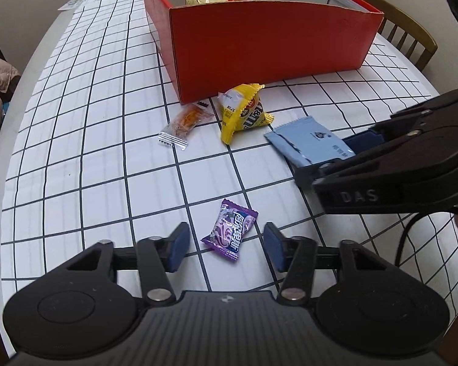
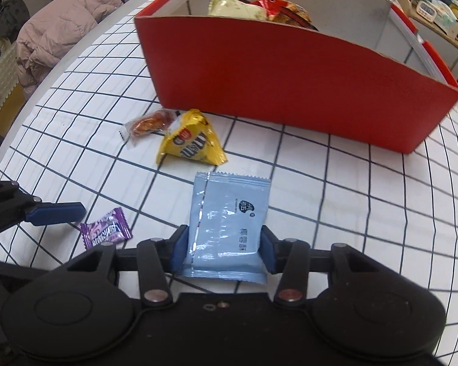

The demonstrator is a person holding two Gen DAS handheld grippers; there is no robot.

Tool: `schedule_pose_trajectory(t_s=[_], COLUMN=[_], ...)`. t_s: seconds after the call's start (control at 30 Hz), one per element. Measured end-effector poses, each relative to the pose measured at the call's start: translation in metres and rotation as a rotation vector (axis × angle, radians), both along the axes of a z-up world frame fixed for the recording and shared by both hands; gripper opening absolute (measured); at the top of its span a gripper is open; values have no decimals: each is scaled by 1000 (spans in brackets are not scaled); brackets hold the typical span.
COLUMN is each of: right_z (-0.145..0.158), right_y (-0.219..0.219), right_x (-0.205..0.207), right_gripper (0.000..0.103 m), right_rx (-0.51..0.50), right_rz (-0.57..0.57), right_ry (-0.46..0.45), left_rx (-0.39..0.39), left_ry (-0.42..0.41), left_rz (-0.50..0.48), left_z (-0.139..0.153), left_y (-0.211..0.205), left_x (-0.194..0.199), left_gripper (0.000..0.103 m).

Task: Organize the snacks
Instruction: 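Grasp the light-blue packet with the right tool while the left grasps the purple candy, then carry both snacks over the box and lower them toward its inside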

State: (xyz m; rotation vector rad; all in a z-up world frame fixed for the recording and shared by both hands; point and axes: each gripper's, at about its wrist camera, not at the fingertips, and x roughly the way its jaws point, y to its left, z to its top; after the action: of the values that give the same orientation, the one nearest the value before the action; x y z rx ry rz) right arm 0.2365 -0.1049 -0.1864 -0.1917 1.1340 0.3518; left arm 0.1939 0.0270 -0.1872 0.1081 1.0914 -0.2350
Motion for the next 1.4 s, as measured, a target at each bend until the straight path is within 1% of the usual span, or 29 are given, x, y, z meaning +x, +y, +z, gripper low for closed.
schedule_pose_trajectory(t_s=[0.03, 0.07, 0.1, 0.17, 0.27, 0.47, 0.67, 0.83, 1.03, 1.17, 1.4], right_z=[0, 0, 1, 1, 5, 17, 36, 56, 83, 101, 131], right_y=[-3, -5, -8, -13, -21, -34, -48, -57, -67, -72, -84], right_x=[-1, -1, -2, -4, -8, -19, -31, -39, -44, -43, -35], right_gripper=[47, 47, 47, 47, 47, 46, 46, 46, 47, 47, 47], right_rx=[6, 9, 14, 24, 41, 76, 97, 115, 136, 141, 146], right_rz=[-7, -16, -25, -41, -61, -91, -96, -96, -91, -76, -55], right_ry=[2, 4, 7, 9, 8, -11, -43, -78, -122, -156, -218], left_rx=[5, 12, 17, 21, -1, -43, -90, -108, -129, -141, -143], left_ry=[-3, -5, -6, -9, 4, 21, 4, -14, -48, -69, -132], left_rz=[-1, -2, -3, 1, 22, 95, 153, 176, 185, 186, 179], left_z=[0, 1, 1, 1, 2, 7, 23, 44, 75, 97, 132], left_y=[0, -1, -2, -3, -1, 4, 6, 2, -3, -8, -22], left_x=[0, -1, -1, -2, -1, 0, -4, -8, -8, -4, 9], left_gripper=[39, 33, 32, 26, 25, 25, 25, 25, 25, 25, 25])
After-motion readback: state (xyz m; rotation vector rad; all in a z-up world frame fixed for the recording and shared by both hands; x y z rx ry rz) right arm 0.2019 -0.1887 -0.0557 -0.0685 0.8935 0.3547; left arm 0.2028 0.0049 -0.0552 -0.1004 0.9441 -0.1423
